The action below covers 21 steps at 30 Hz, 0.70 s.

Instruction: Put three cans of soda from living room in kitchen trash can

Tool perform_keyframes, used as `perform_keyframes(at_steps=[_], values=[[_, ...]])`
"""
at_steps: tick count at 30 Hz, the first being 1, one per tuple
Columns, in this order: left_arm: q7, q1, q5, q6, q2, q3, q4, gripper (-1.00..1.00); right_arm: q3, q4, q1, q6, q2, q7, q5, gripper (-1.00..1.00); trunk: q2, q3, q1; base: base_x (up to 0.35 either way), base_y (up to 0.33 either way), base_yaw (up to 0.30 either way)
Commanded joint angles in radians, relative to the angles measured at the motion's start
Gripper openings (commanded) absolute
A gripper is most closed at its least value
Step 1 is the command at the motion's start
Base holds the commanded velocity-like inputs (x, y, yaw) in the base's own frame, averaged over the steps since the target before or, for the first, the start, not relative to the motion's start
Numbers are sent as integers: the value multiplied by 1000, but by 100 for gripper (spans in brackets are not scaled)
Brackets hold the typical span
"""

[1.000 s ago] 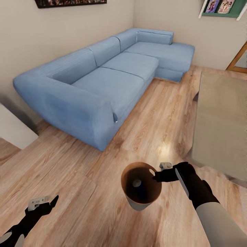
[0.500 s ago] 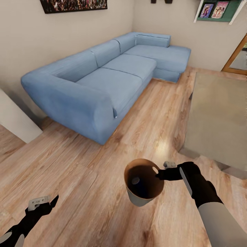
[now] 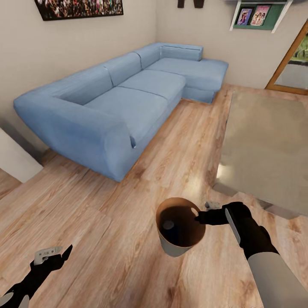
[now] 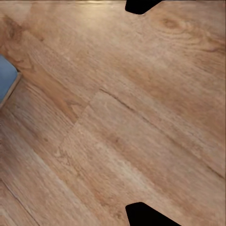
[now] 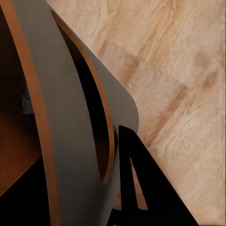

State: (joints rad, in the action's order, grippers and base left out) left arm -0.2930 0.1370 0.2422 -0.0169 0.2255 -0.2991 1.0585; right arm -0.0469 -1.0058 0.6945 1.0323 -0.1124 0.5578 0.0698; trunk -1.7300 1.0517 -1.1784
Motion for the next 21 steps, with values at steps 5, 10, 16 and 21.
perform_keyframes(at_steps=[5, 10, 16, 21], values=[[1, 0, 0, 5, 0, 0, 0, 100, 1, 0, 0, 7, -1, 5, -31, -100, 0, -3, 0, 68, -276, -234], [1, 0, 0, 9, 0, 0, 0, 100, 3, 1, -1, 6, -1, 6, -31, -100, 0, -4, 0, 70, -278, -100], [2, 0, 0, 11, 0, 0, 0, 100, 5, 1, -1, 8, 0, 7, -32, -100, 0, -4, 0, 32, -283, -17], [1, 0, -1, 12, 0, 0, 0, 100, 4, 1, 0, 10, 1, 5, -32, -100, 0, -4, 0, 0, -301, -2]])
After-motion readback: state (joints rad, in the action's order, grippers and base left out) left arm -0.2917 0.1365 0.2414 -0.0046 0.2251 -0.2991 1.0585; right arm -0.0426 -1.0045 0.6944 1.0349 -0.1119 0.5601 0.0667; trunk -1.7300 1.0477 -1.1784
